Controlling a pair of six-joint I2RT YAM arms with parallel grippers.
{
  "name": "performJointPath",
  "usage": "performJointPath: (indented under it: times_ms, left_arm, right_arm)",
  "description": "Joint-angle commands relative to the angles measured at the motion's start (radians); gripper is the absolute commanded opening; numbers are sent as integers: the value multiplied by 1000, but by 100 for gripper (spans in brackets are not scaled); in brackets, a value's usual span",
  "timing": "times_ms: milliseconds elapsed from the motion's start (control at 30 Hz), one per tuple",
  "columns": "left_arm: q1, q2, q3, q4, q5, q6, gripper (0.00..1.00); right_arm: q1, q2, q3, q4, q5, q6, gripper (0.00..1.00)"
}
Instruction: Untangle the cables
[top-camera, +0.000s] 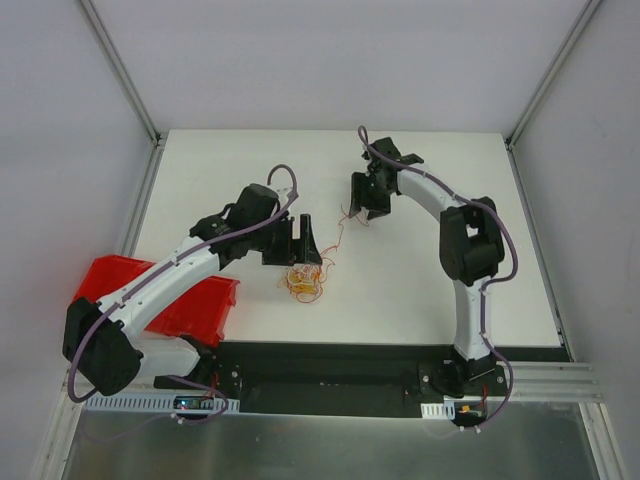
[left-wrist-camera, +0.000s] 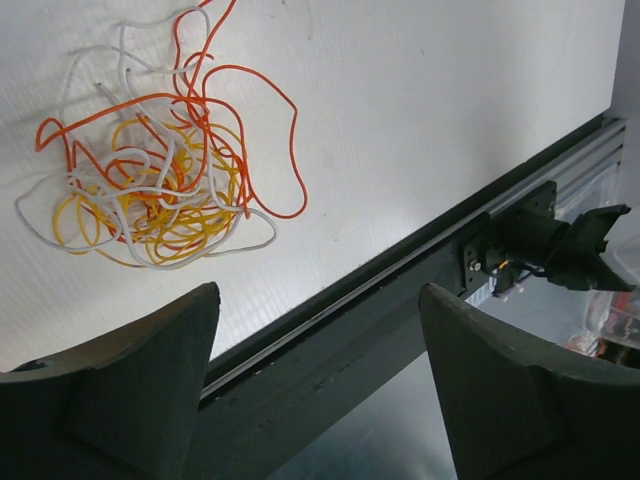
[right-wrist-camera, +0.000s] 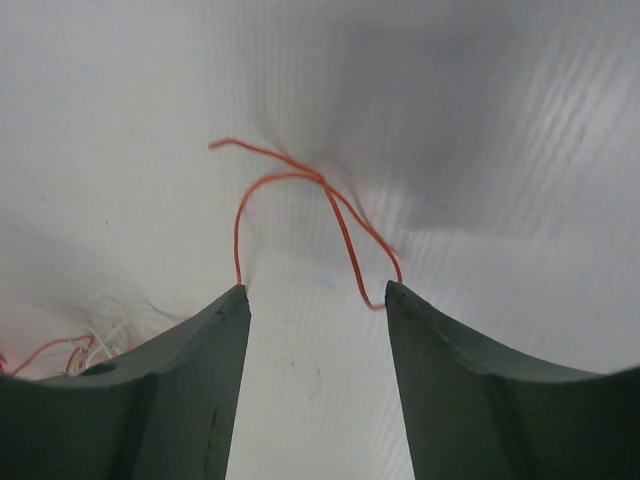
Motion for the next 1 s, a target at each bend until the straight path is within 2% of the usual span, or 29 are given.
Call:
performJointPath:
  times_ms: [0, 33, 67, 100, 167, 300, 467, 533, 633, 700, 800, 900, 967]
  left_arm:
    - [0, -35, 37, -50, 25, 79, 84]
    - [0, -33, 45, -50, 36, 82, 88]
    - [0, -27, 52, -50, 51, 85, 89]
    - [0, -15, 62, -50, 66, 90, 90]
    - [0, 30, 88, -50, 94, 96, 91]
    - [-3, 207, 183, -47, 145, 73, 86]
    - [3, 516, 292, -82, 56, 13, 70]
    - [3, 579, 286, -95, 46, -31, 67]
    - [2, 623, 255, -92, 50, -58, 67]
    - [2, 640, 237, -92, 27, -39, 66]
    - [5, 669, 215, -92, -1, -2, 65]
    - [6, 671, 194, -90, -48, 28, 65]
    - [14, 660, 184, -93, -70, 50, 65]
  right_arm:
    - [7, 105, 140, 27, -55, 31, 54]
    - [7, 123, 152, 26, -54, 27, 48]
    - [6, 137, 177, 1, -51, 24, 38]
    - [4, 151, 203, -35, -49, 14, 22]
    - [6, 142, 241, -108, -40, -13, 0]
    - [6, -61, 133, -142, -9, -39, 0]
    - [3, -448, -71, -152, -43, -19, 0]
    - [-3, -560, -84, -212, -45, 5, 0]
    - [-34, -680, 12, -298, -83, 43, 0]
    - [-52, -721, 141, -344, -95, 56, 0]
    - [-68, -732, 428, -407, -94, 85, 0]
    - [-74, -737, 621, -395, -117, 154, 0]
    - [-77, -763, 636, -318, -141, 204, 0]
